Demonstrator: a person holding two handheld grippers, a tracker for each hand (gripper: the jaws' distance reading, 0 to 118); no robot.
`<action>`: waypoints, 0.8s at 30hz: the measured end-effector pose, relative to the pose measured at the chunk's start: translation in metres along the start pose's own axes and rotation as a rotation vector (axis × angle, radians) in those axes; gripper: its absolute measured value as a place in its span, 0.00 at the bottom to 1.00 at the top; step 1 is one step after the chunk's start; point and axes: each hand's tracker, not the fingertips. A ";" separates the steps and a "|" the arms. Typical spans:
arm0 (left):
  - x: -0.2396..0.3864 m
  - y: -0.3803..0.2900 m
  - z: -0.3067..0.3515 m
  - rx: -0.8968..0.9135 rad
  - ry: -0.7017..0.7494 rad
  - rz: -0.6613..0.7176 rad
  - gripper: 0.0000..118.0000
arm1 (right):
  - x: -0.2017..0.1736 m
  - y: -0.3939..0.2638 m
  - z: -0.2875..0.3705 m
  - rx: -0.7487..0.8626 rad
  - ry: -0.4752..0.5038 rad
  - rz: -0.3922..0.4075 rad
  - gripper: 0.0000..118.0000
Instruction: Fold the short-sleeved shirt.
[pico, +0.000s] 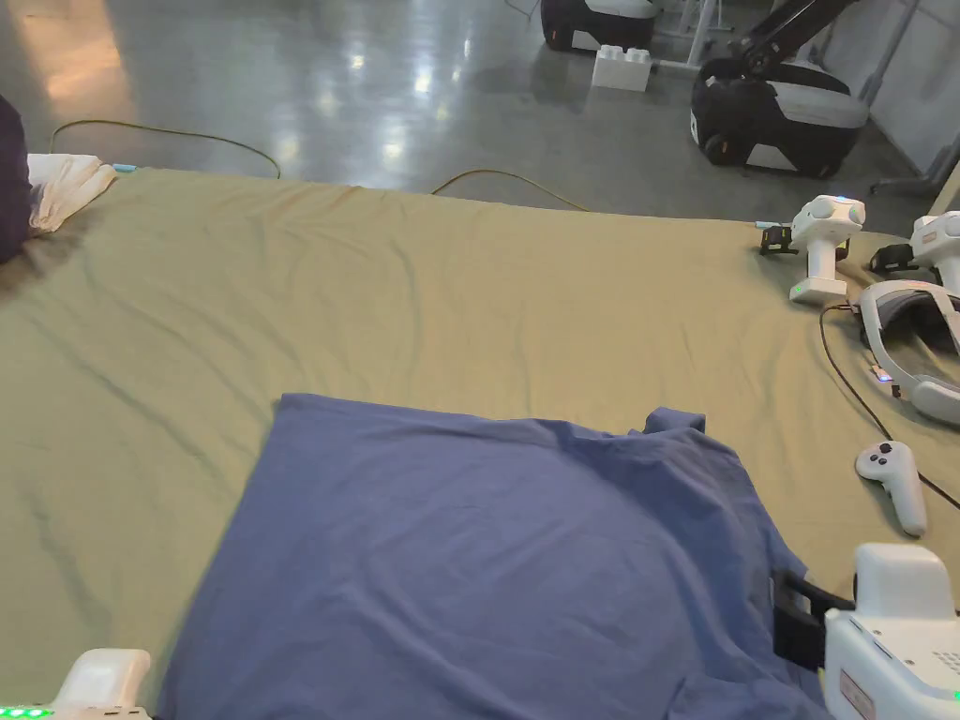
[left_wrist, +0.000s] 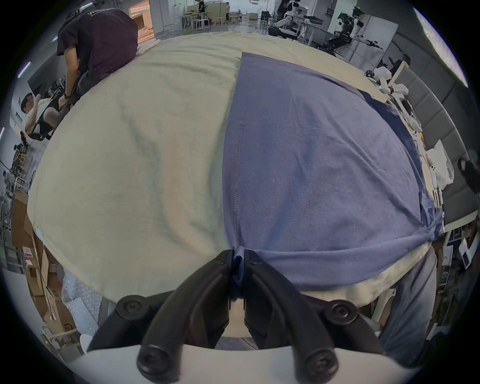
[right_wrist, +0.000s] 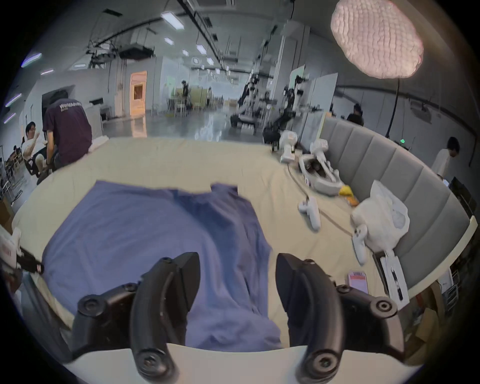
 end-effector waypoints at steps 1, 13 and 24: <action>0.005 -0.001 0.007 0.003 -0.002 0.003 0.08 | 0.006 -0.008 0.000 -0.040 -0.006 -0.001 0.54; 0.012 0.000 0.018 -0.005 -0.025 0.022 0.08 | 0.043 -0.112 -0.026 -0.473 0.037 -0.042 0.55; 0.013 0.000 0.017 -0.007 -0.026 0.032 0.08 | 0.019 -0.119 -0.040 -0.519 0.095 -0.034 0.10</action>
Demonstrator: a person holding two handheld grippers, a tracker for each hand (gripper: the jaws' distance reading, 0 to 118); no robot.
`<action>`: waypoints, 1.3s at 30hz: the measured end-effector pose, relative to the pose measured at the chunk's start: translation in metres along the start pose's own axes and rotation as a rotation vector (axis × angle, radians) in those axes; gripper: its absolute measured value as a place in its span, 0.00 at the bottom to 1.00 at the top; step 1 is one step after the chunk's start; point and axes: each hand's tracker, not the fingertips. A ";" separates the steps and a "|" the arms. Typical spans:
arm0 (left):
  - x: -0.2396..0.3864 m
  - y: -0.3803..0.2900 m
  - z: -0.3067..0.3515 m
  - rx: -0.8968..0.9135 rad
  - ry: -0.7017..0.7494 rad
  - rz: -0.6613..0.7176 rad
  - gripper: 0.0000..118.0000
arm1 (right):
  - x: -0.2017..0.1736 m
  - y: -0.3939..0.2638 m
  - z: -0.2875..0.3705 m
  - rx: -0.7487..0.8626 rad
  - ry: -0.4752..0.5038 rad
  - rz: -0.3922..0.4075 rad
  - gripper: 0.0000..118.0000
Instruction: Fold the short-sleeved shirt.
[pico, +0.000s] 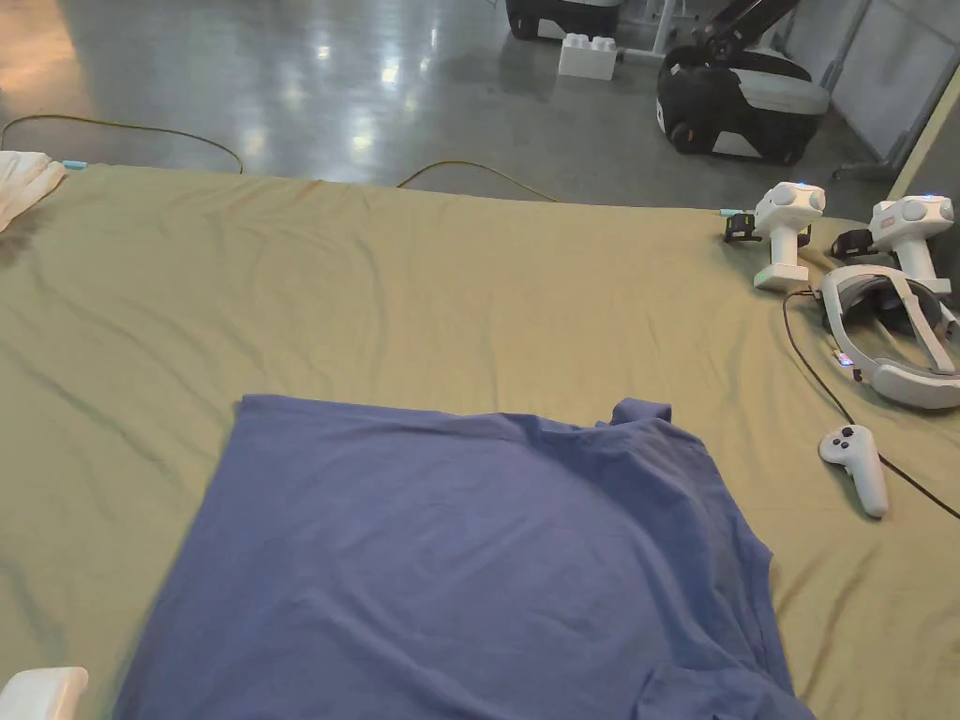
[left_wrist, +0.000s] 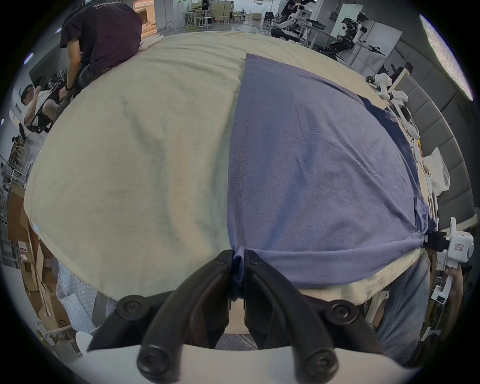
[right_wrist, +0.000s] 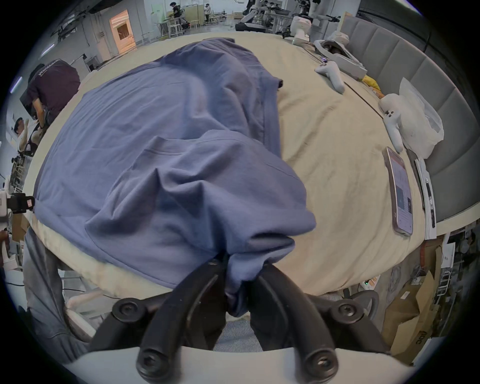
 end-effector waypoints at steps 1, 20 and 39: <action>-0.001 0.000 0.000 0.000 -0.001 0.001 0.08 | -0.002 0.000 0.000 0.000 -0.024 0.027 0.08; -0.008 0.095 0.032 0.246 -0.082 0.047 0.08 | 0.007 0.111 0.058 0.255 0.008 -0.012 0.06; 0.016 0.180 -0.046 0.166 -0.039 0.000 0.11 | -0.001 0.186 -0.020 0.203 -0.062 -0.081 0.30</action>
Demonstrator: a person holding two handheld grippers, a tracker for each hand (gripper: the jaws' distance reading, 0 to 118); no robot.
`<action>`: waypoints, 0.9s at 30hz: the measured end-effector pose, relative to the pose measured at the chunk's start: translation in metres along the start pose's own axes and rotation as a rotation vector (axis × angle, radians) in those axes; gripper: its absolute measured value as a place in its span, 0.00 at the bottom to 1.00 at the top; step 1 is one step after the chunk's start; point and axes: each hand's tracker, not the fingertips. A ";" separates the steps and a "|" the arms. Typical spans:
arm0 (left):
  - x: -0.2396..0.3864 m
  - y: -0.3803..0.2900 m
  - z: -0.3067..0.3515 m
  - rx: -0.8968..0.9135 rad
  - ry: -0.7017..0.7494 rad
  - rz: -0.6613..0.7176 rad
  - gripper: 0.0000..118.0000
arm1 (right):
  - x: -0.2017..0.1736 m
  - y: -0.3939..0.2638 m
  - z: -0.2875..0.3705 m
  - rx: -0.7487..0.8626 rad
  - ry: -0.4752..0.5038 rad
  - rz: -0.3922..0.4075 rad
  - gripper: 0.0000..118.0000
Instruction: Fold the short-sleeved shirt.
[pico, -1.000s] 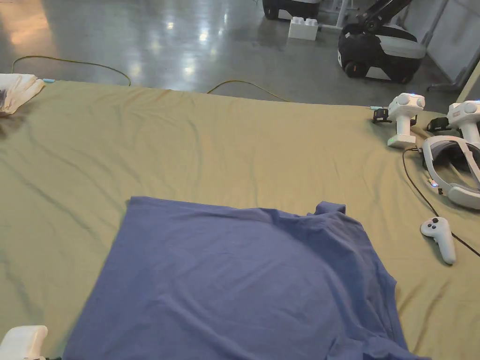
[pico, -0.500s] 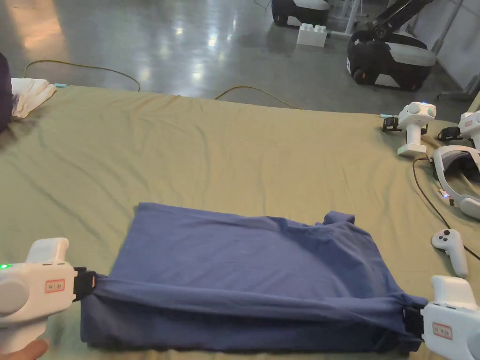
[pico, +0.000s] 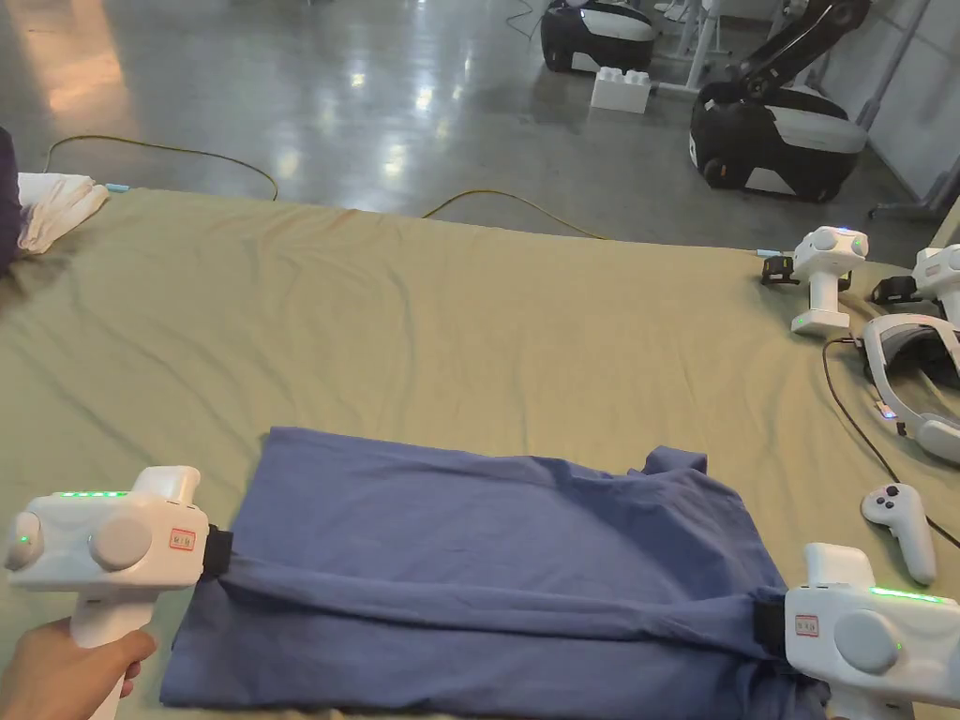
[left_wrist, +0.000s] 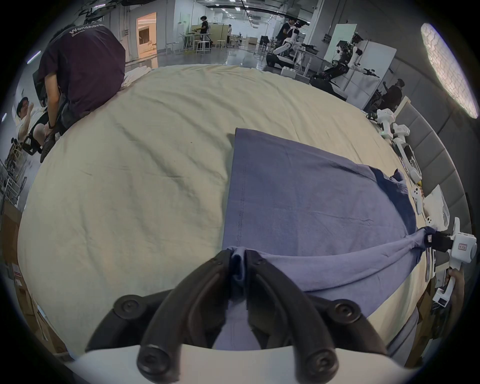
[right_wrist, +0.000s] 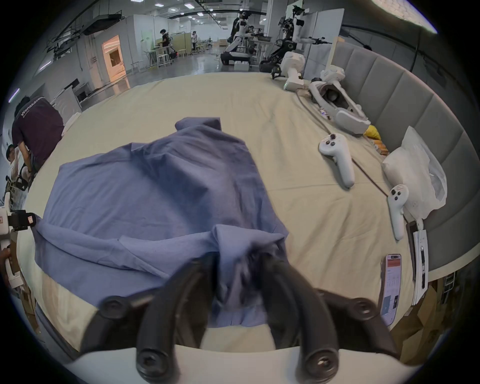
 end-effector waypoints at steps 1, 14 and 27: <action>0.001 -0.001 0.003 0.006 -0.007 -0.002 0.16 | 0.001 0.000 0.005 0.024 -0.001 -0.002 0.38; 0.050 -0.014 0.098 0.469 -0.122 -0.063 0.39 | -0.049 -0.002 0.124 0.687 0.050 -0.018 0.43; 0.093 -0.051 0.162 0.854 0.013 -0.137 0.00 | -0.109 -0.024 0.166 1.009 0.022 -0.002 0.00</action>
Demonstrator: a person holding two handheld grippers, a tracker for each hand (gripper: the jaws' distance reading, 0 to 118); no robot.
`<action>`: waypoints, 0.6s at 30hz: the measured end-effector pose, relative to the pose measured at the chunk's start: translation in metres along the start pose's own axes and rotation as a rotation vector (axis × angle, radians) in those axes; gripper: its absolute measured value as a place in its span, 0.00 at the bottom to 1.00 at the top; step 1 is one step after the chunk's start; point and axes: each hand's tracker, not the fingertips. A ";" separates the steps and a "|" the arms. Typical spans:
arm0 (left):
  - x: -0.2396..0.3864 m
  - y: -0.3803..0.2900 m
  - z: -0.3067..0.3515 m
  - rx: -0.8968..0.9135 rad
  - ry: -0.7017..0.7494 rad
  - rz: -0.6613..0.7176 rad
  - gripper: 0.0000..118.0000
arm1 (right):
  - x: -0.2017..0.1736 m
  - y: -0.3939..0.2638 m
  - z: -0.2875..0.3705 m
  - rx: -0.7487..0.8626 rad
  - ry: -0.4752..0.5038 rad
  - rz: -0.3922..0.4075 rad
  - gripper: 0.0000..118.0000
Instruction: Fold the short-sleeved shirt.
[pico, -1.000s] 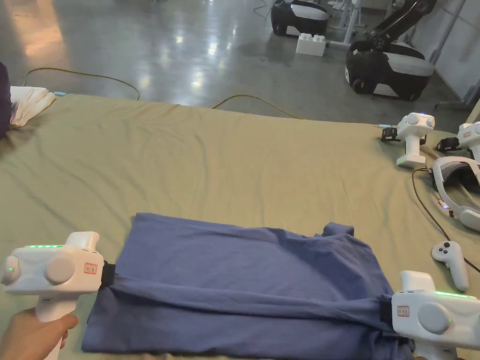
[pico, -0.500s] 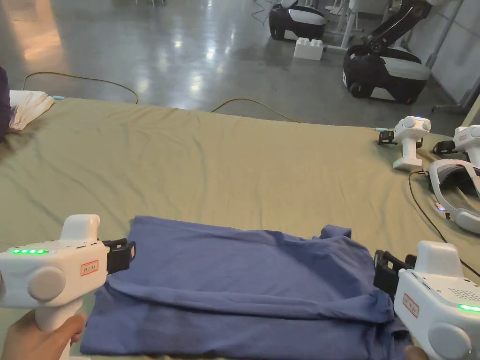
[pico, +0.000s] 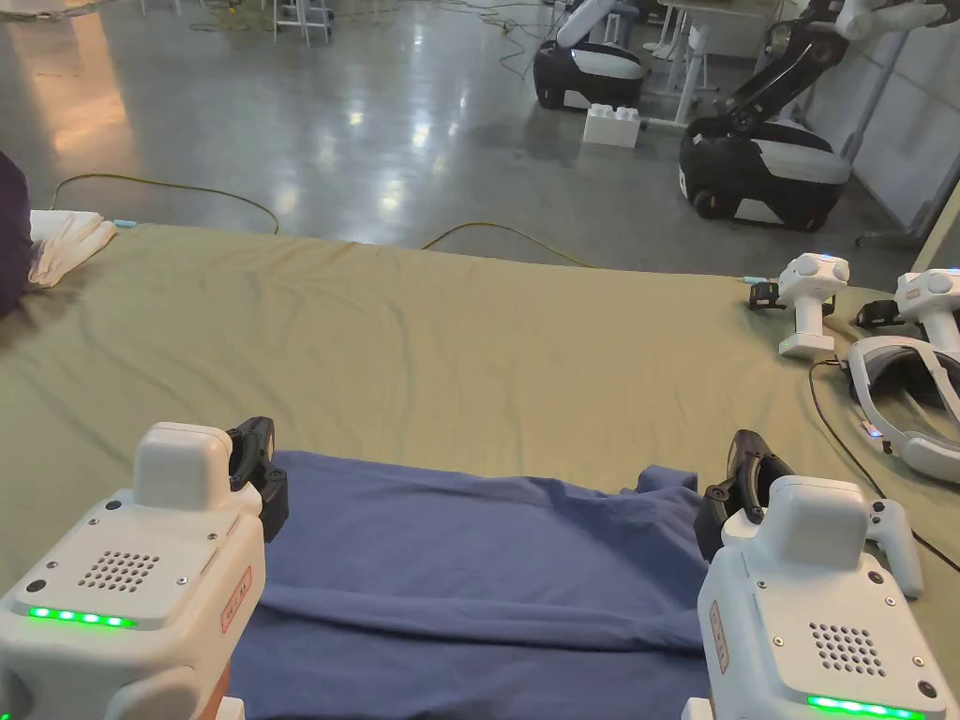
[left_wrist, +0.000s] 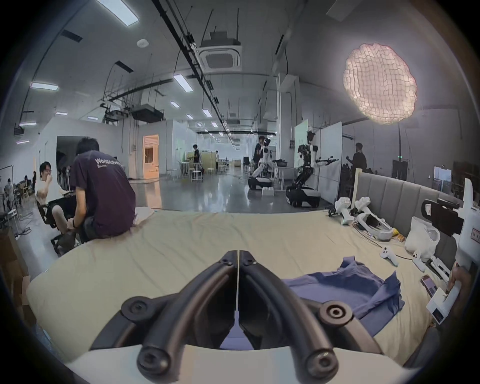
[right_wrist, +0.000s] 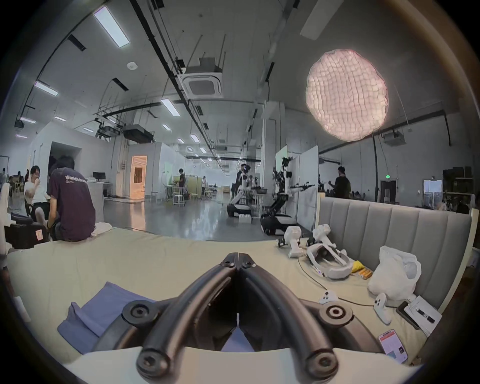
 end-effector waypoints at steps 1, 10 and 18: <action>-0.002 0.000 0.002 0.000 -0.006 0.002 0.00 | -0.001 0.001 0.001 0.002 0.002 0.003 0.00; -0.065 -0.037 -0.007 -0.350 0.025 0.065 0.00 | 0.002 -0.006 -0.001 -0.070 0.003 0.009 0.00; -0.098 -0.111 -0.040 -0.810 0.020 0.186 0.25 | 0.009 -0.033 -0.006 -0.196 0.006 0.009 0.00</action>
